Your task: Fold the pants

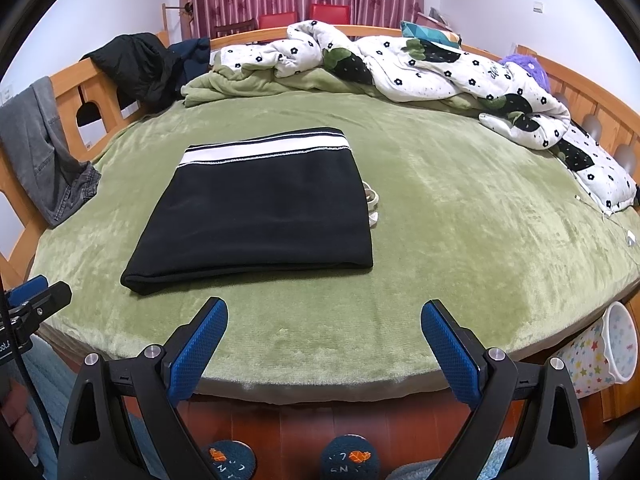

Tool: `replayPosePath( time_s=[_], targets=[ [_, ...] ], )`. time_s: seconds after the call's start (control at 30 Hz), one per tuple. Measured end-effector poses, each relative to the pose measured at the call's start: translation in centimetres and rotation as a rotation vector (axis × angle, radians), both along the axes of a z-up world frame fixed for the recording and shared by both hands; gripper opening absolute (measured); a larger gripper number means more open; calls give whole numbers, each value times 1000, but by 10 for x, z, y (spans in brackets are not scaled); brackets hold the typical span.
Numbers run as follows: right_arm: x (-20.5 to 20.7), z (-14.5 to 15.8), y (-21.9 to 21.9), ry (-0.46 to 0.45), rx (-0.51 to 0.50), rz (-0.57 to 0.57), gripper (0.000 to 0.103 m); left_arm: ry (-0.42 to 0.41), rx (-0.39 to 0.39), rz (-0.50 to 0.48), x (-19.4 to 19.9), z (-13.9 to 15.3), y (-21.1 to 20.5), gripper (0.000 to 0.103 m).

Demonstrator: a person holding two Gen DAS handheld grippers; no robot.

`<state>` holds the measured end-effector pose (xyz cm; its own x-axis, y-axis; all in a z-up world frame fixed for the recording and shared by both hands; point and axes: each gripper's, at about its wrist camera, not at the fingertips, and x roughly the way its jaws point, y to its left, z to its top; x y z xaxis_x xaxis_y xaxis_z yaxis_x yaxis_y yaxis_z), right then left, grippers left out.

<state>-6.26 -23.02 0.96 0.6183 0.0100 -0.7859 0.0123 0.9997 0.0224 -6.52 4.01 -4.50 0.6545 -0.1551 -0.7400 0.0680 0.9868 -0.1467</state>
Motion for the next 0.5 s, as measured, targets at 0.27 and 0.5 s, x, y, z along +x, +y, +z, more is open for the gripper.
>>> replayPosePath(
  time_s=[0.27, 0.5],
  targets=[
    [0, 0, -3, 0, 4, -3, 96, -3, 1, 3, 1, 0, 2, 81],
    [-3, 3, 1, -6, -2, -3, 96, -11, 10, 11, 3, 1, 6, 81]
  ],
)
